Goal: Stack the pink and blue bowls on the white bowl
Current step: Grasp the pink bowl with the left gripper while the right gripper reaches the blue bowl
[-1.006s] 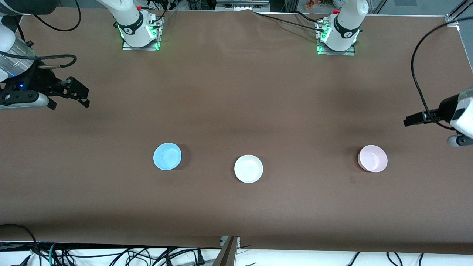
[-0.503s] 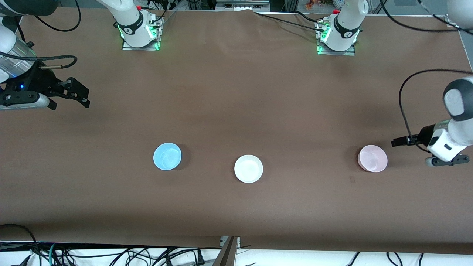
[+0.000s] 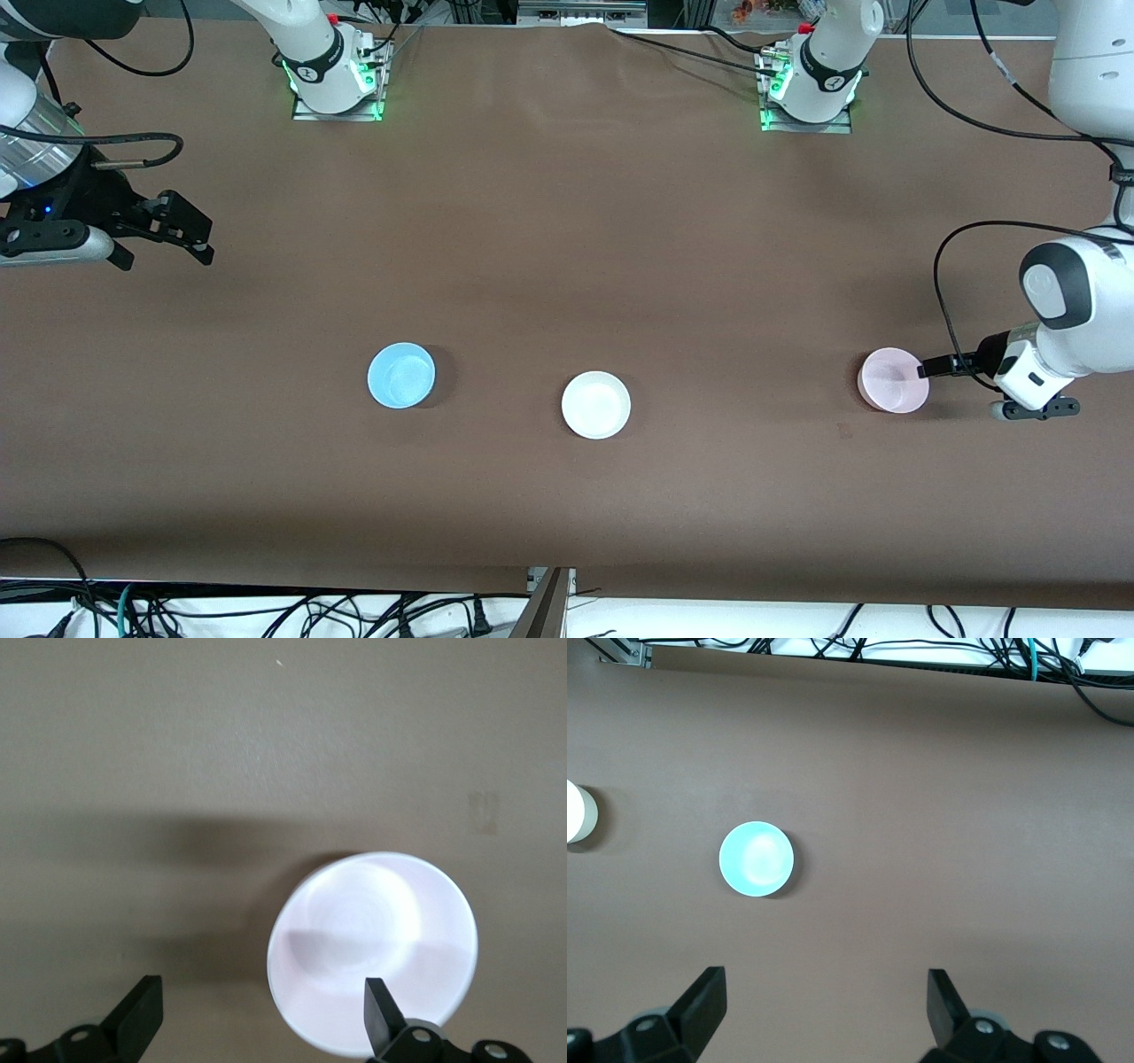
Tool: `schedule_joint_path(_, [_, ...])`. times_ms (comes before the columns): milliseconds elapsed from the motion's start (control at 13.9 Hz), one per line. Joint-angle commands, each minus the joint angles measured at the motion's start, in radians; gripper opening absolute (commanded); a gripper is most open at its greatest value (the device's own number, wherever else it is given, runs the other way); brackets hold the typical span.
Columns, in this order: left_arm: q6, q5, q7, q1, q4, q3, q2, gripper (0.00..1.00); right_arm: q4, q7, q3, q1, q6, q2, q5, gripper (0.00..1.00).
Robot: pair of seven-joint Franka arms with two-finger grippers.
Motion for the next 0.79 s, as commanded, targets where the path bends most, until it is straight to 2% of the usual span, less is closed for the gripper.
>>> schedule_joint_path(0, [0.071, -0.024, 0.035, 0.002, 0.009, -0.005, 0.042, 0.96, 0.011, 0.009, -0.001, -0.001, 0.005, 0.005, 0.007, 1.00])
schedule_joint_path(72, [0.088, -0.030, 0.035, -0.003, 0.009, -0.005, 0.053, 0.95, 0.011, 0.015, -0.001, 0.002, 0.002, 0.005, 0.007, 1.00])
schedule_joint_path(144, [0.099, -0.044, 0.036, -0.006, 0.010, -0.005, 0.062, 0.89, 0.011, 0.021, -0.001, 0.003, -0.001, 0.014, 0.007, 1.00])
schedule_joint_path(287, [0.106, -0.046, 0.036, -0.011, 0.010, -0.005, 0.067, 0.59, 0.006, 0.017, 0.001, 0.006, -0.006, 0.023, 0.001, 1.00])
schedule_joint_path(431, [0.103, -0.044, 0.038, -0.011, 0.010, -0.005, 0.065, 0.38, 0.006, 0.012, 0.001, 0.006, -0.006, 0.042, 0.007, 1.00])
schedule_joint_path(503, [0.097, -0.044, 0.042, -0.012, 0.010, -0.005, 0.064, 0.36, 0.004, 0.004, 0.001, 0.004, -0.008, 0.057, 0.007, 1.00])
schedule_joint_path(719, [0.074, -0.046, 0.047, -0.011, 0.012, -0.005, 0.058, 0.42, 0.012, -0.005, 0.008, 0.019, -0.006, 0.132, -0.011, 1.00])
